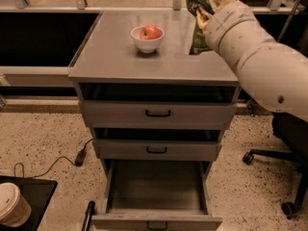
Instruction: Pick green jalapeno chip bag from bottom drawer and place on counter
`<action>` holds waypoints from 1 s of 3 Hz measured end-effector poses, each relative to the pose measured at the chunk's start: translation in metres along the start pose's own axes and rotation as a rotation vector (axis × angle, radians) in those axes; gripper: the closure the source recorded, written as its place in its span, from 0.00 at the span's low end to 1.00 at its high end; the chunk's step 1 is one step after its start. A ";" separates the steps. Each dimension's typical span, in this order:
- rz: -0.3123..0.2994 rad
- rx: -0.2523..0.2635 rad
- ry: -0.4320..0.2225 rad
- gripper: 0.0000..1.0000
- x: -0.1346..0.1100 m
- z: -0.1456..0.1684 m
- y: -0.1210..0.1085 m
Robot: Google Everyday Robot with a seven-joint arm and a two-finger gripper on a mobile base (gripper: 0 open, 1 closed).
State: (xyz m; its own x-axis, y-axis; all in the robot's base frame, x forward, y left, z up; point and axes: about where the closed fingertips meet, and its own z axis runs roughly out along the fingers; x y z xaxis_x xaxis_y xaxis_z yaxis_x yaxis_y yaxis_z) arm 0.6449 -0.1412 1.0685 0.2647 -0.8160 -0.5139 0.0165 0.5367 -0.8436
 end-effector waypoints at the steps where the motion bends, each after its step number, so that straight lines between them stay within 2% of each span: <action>1: 0.019 -0.023 0.008 1.00 0.014 0.026 -0.002; 2: 0.046 -0.100 -0.034 1.00 0.007 0.075 -0.005; 3: 0.146 -0.257 -0.092 1.00 -0.018 0.107 0.040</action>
Offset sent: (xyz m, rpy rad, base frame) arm 0.2698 -0.0494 -0.0080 -0.0538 0.3302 0.0221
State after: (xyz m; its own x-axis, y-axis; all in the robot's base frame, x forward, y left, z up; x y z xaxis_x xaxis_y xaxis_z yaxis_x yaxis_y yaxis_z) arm 0.7438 -0.0821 1.0610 0.3326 -0.7053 -0.6260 -0.2695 0.5650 -0.7798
